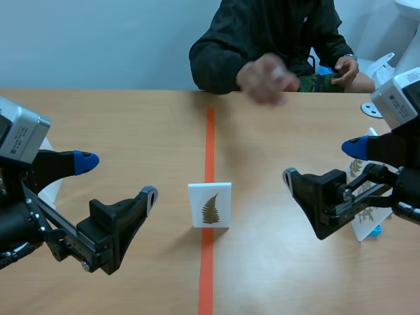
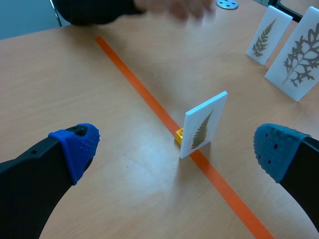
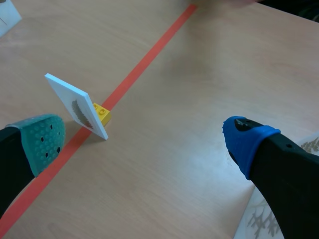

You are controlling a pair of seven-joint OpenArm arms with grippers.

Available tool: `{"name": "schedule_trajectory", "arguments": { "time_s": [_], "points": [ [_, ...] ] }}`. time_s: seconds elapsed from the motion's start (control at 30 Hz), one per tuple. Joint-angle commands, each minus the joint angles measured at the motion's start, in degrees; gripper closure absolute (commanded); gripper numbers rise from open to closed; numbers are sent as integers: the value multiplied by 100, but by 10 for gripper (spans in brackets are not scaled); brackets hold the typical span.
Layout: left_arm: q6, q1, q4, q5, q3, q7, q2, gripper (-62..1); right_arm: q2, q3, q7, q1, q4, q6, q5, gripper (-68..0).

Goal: Sort the leaf by its shape. The table is split by an orange tape line. A compound leaf with several leaflets goes to the left side, a simple leaf with one blade goes to the right side. Return to the home posture when a red brick is placed on the table.

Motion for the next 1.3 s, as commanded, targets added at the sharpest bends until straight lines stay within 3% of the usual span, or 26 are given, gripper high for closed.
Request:
{"name": "schedule_trajectory", "arguments": {
  "time_s": [0.0, 0.53, 0.87, 1.27],
  "points": [
    [-52, 28, 74, -57, -17, -76, 22, -623, 0, 55, 63, 81, 31, 0, 63, -679],
    [-52, 28, 74, -59, -17, -76, 24, -623, 4, -138, 42, 98, 31, 0, 59, -679],
    [-52, 28, 74, -59, -17, -76, 9, -623, 2, -691, 68, 461, -105, -26, -227, -679],
    [-52, 28, 74, -59, -17, -76, 9, -623, -37, -1814, 407, 1377, -1025, -24, -592, -679]
  ]
}}
